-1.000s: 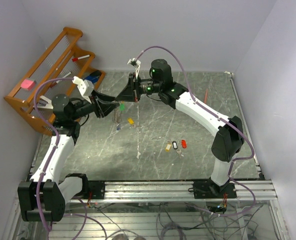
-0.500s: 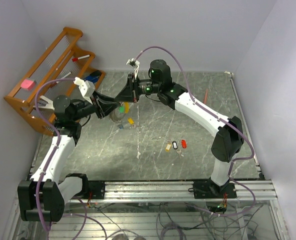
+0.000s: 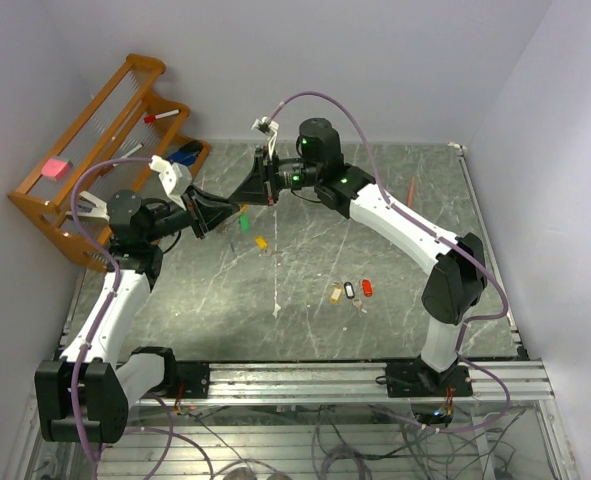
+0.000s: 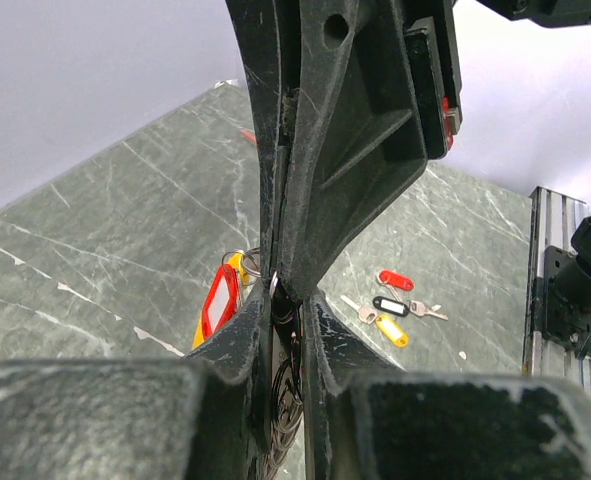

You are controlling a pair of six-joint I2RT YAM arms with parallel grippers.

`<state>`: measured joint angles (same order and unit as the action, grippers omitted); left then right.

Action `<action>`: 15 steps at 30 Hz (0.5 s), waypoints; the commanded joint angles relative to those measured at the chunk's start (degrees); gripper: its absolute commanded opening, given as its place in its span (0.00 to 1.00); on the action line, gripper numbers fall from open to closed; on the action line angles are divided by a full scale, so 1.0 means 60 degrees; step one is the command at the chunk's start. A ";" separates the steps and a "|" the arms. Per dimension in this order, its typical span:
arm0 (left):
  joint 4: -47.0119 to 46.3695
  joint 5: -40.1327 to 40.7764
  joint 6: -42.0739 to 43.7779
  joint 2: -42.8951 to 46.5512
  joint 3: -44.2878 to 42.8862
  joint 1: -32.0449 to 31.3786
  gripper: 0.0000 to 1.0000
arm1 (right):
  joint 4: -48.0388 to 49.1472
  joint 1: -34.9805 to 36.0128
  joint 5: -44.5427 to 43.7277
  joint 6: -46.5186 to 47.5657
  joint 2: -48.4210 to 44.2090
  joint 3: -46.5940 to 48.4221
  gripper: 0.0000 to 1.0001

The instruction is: Put the keys on the keyring

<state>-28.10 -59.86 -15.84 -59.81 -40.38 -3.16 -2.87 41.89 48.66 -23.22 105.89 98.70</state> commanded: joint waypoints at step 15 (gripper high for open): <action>0.5068 -0.2930 0.5416 -0.0394 -0.1532 -0.0246 0.15 | -0.2487 0.0112 0.0092 0.1472 0.0151 0.1790 0.00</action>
<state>-11.16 -70.32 4.45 -61.36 -47.79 -3.25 -17.78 42.26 49.93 -16.45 106.02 105.45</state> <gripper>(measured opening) 0.185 0.007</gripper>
